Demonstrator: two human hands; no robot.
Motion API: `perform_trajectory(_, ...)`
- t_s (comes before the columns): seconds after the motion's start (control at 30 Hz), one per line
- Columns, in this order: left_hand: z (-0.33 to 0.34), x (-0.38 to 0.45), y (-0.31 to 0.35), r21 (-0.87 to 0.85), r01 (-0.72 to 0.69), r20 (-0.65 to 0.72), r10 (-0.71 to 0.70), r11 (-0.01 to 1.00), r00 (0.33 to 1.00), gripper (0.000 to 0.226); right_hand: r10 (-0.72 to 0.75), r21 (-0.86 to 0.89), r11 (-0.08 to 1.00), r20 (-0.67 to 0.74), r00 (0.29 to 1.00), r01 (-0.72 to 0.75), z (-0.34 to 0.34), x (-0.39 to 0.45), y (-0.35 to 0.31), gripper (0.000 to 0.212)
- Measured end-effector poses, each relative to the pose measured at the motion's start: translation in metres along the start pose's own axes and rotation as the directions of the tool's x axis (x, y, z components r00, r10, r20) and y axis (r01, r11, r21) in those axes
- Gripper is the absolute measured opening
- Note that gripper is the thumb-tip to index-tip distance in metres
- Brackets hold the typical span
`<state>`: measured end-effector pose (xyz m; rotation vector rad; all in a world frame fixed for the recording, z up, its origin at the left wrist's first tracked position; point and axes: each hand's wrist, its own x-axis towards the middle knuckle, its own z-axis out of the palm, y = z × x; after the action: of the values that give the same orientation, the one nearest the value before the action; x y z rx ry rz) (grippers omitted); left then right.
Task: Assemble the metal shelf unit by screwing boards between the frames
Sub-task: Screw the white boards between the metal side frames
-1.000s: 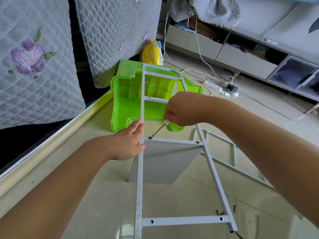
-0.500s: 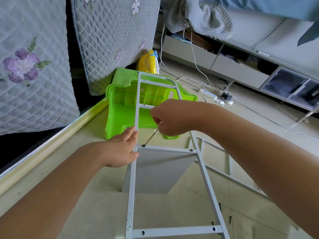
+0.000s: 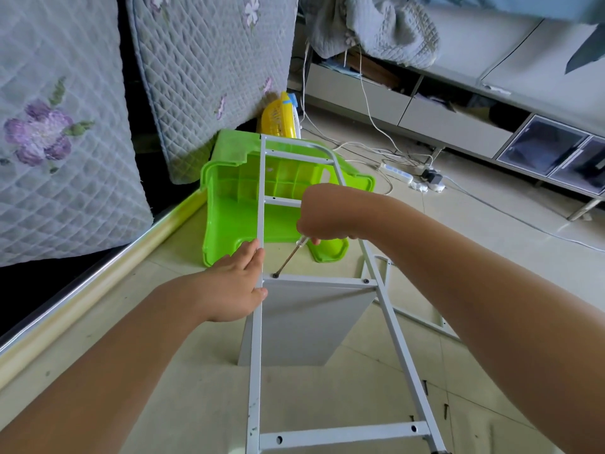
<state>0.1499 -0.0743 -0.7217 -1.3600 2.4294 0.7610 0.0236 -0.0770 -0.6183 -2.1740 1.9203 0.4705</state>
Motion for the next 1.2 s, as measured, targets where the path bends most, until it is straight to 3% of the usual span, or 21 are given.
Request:
perform_trajectory(0.23,0.001,-0.003,-0.004,-0.089,-0.011,0.016,0.013,0.996,1.0,0.065,-0.144,-0.189,0.971,0.017,0.989,0.144,0.004,-0.019,0.0,0.024)
perform_trajectory(0.37,0.004,-0.002,-0.008,-0.1,-0.045,-0.005,0.045,0.994,0.999,0.065,-0.298,-0.414,0.873,-0.029,0.954,0.26,0.001,-0.018,-0.004,0.024)
perform_trajectory(0.5,0.01,-0.004,-0.013,-0.064,-0.073,-0.049,0.07,0.995,0.996,0.064,-0.394,-0.469,0.815,-0.019,0.919,0.34,-0.003,-0.01,-0.007,0.026)
perform_trajectory(0.67,0.017,0.002,-0.019,-0.03,-0.088,-0.081,0.085,0.996,0.993,0.064,-0.296,-0.402,0.88,-0.049,0.954,0.253,0.003,-0.004,-0.009,0.031)
perform_trajectory(0.8,0.018,0.006,-0.019,-0.081,-0.088,-0.086,0.081,0.993,0.993,0.062,-0.119,-0.164,0.981,-0.07,0.99,0.107,0.002,-0.002,-0.018,0.038)
perform_trajectory(0.9,0.019,0.006,-0.021,-0.072,-0.101,-0.099,0.094,0.992,0.991,0.063,-0.047,-0.022,0.999,-0.042,0.998,0.046,-0.001,0.0,-0.018,0.038)
perform_trajectory(1.0,0.017,0.005,-0.02,-0.052,-0.071,-0.089,0.066,0.996,0.994,0.063,-0.099,-0.153,0.984,-0.033,0.995,0.093,0.0,-0.003,-0.019,0.038)
perform_trajectory(1.13,0.016,0.005,-0.018,-0.073,-0.067,-0.087,0.061,0.995,0.994,0.063,-0.151,-0.286,0.947,0.015,0.988,0.149,-0.003,-0.01,-0.014,0.014)
perform_trajectory(1.2,0.019,0.005,-0.019,-0.087,-0.083,-0.12,0.072,0.993,0.99,0.062,-0.196,-0.338,0.924,-0.013,0.981,0.18,-0.004,-0.009,-0.01,0.022)
